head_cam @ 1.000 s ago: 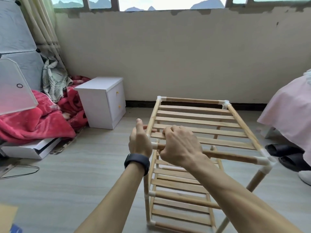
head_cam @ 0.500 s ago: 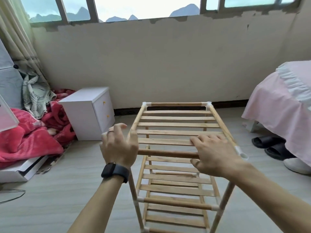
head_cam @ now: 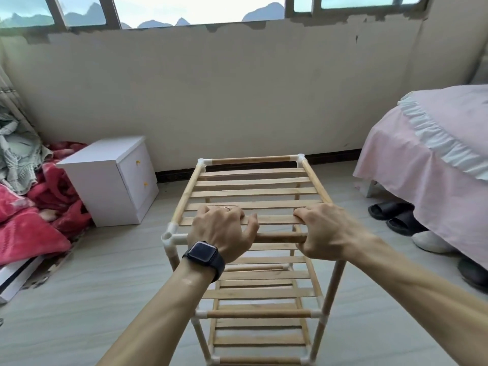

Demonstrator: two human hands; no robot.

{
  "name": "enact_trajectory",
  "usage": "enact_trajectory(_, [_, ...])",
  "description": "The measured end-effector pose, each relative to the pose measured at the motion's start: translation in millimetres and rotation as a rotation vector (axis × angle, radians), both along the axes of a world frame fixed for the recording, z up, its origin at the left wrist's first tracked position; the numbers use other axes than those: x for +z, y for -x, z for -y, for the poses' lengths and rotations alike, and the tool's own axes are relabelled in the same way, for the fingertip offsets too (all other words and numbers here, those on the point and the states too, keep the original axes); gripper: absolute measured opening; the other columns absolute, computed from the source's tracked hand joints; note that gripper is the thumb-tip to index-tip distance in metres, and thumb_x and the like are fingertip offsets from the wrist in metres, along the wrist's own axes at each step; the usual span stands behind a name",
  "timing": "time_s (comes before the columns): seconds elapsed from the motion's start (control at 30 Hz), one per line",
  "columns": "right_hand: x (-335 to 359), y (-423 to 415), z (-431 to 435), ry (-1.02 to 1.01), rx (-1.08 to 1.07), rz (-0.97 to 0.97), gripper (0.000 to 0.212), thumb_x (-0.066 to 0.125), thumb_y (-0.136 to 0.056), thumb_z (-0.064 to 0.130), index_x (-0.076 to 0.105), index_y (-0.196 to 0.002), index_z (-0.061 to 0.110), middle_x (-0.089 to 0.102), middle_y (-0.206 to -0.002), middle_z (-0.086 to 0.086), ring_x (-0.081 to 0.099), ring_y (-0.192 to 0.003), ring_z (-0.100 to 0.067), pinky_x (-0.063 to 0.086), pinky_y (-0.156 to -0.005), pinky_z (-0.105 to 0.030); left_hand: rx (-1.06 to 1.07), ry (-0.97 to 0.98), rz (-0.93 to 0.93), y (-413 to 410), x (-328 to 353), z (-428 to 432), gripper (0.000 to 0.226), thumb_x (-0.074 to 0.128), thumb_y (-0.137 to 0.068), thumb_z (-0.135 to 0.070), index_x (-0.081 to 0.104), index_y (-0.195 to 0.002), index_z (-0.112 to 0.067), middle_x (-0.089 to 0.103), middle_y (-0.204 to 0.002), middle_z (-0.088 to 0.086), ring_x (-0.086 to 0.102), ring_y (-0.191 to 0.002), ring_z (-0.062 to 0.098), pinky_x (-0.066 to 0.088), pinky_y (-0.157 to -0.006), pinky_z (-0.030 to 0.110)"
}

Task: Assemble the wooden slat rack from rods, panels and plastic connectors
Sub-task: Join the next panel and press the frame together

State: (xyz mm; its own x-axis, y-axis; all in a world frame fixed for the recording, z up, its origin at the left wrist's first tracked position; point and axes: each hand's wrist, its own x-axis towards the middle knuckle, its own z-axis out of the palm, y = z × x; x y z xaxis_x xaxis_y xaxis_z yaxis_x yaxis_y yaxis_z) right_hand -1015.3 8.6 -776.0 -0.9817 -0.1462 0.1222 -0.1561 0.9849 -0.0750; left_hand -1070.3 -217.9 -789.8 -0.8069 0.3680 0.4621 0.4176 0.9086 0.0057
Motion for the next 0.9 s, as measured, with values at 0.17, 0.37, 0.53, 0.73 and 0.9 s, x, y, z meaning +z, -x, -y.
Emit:
enact_trajectory(0.17, [3.6,-1.6,9.8,0.017,-0.023,-0.013,0.016,0.06,-0.079,0.037,0.055,-0.089,0.025,0.054,-0.085,0.008,0.051,-0.079,-0.012,0.052,-0.078,-0.029,-0.06,-0.037,-0.042,10.3,-0.4,7.0,0.056,0.018,-0.091,-0.054,0.066,-0.077,-0.028,0.053,-0.054,-0.009,0.048,-0.05,0.01,0.04,-0.075,0.035])
enact_trajectory(0.37, [12.5,-12.8,63.8,0.11,0.13,0.142,0.068,0.056,-0.082,0.067,0.049,-0.135,0.026,0.057,-0.117,0.002,0.049,-0.106,-0.02,0.046,-0.096,-0.041,0.009,0.096,0.066,56.8,15.2,74.6,0.053,0.018,-0.095,-0.043,0.063,-0.123,-0.037,0.066,-0.12,-0.01,0.056,-0.114,0.011,0.037,-0.096,0.034])
enact_trajectory(0.53, [30.4,-14.3,92.3,0.542,0.354,0.013,0.054,0.055,-0.092,0.052,0.054,-0.14,0.026,0.061,-0.136,0.007,0.055,-0.125,-0.007,0.047,-0.103,-0.032,0.226,0.138,0.036,56.2,41.6,74.3,0.042,0.036,-0.098,-0.046,0.052,-0.134,-0.03,0.059,-0.135,-0.001,0.048,-0.129,0.02,0.034,-0.104,0.041])
enact_trajectory(0.73, [19.3,18.7,-2.3,0.792,-0.35,-0.384,0.042,0.051,-0.1,0.043,0.057,-0.135,0.021,0.055,-0.14,-0.003,0.043,-0.133,-0.019,0.035,-0.109,-0.037,-0.127,0.06,0.221,-11.5,30.7,-9.8,0.048,0.03,-0.093,-0.07,0.055,-0.12,-0.04,0.058,-0.113,-0.012,0.049,-0.102,0.01,0.039,-0.087,0.034])
enact_trajectory(0.9, [-17.2,28.9,-61.0,1.01,-0.513,-0.1,0.041,0.031,-0.106,0.047,0.06,-0.117,0.021,0.061,-0.124,-0.006,0.056,-0.113,-0.024,0.047,-0.094,-0.045,-0.191,0.125,0.103,-23.4,4.9,-21.3,0.032,0.034,-0.101,-0.054,0.042,-0.128,-0.038,0.058,-0.12,-0.009,0.046,-0.112,0.017,0.039,-0.094,0.037])
